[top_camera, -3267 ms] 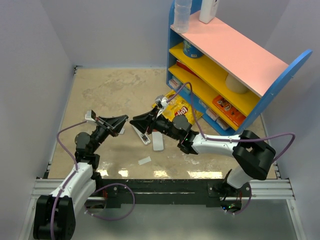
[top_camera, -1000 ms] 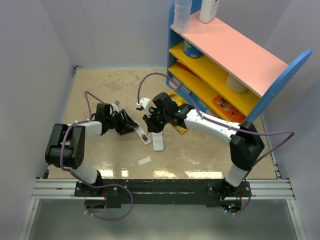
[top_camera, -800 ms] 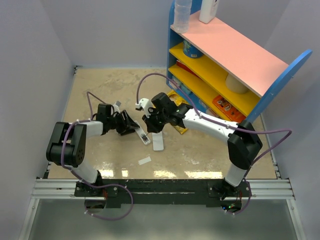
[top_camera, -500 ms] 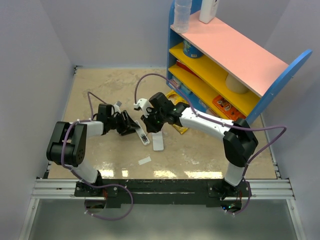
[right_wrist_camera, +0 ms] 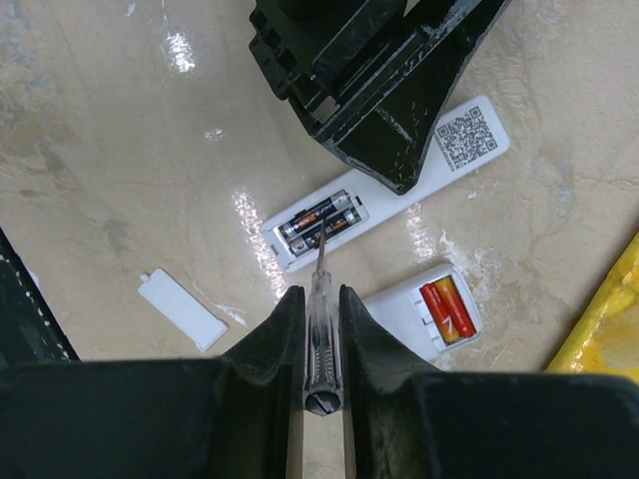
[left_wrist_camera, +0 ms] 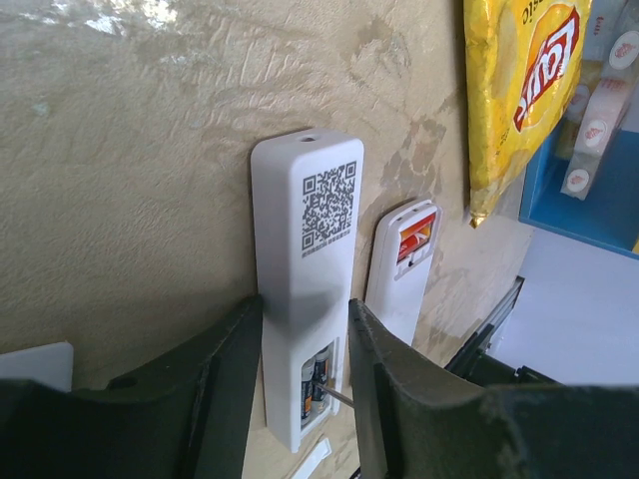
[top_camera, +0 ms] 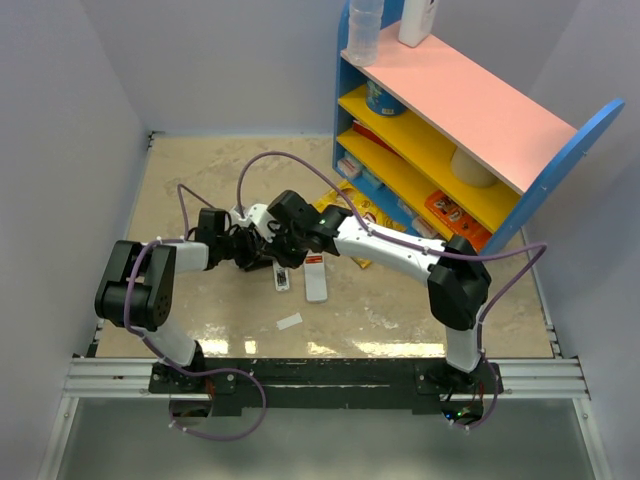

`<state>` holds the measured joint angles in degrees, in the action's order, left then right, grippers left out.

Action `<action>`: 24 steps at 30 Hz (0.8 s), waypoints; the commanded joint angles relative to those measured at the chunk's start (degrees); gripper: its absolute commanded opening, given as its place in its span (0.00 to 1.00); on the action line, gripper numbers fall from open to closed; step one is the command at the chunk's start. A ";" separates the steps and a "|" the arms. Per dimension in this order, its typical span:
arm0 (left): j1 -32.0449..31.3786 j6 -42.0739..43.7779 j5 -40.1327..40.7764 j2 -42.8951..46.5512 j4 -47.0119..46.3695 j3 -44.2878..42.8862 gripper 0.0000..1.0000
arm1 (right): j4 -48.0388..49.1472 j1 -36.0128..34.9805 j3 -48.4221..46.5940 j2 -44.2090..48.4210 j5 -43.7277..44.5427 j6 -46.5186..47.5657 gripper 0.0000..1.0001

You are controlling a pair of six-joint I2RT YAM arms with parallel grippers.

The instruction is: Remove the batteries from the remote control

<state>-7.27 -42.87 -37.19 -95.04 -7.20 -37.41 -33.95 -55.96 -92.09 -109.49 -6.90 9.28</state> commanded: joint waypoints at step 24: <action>-1.17 0.16 1.41 0.91 0.61 0.93 0.35 | 8.03 1.04 4.56 -4.68 2.84 -10.49 0.00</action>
<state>-7.44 -42.83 -35.88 -95.04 -6.17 -37.12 -30.20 -54.08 -90.00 -109.19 -7.11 0.78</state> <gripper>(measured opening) 0.350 0.157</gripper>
